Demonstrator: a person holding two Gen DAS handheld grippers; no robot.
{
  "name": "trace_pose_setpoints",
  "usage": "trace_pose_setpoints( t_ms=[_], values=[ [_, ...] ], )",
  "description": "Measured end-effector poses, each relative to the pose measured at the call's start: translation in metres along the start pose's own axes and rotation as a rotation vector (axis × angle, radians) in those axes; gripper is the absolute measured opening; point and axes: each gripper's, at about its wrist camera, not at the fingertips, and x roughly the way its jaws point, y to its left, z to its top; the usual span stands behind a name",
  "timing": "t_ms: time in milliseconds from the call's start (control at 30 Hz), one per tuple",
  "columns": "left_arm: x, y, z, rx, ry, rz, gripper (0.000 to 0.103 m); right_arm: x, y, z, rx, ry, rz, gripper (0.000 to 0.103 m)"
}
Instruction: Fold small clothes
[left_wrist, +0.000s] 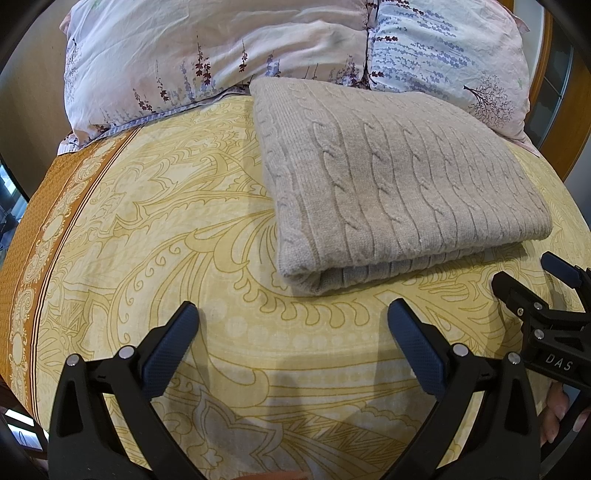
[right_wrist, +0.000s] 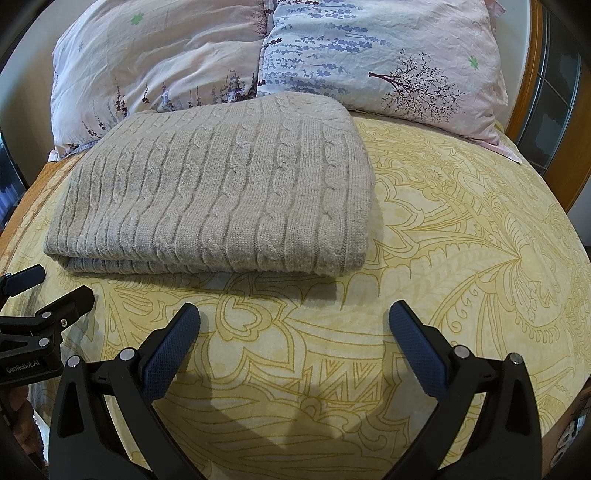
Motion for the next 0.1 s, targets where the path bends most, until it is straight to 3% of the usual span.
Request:
trace_pose_setpoints(
  t_ms=[100],
  values=[
    [0.0001, -0.0001, 0.0004, 0.0, 0.0, 0.0, 0.101, 0.0, 0.0, 0.0, 0.0, 0.0, 0.0, 0.102]
  ],
)
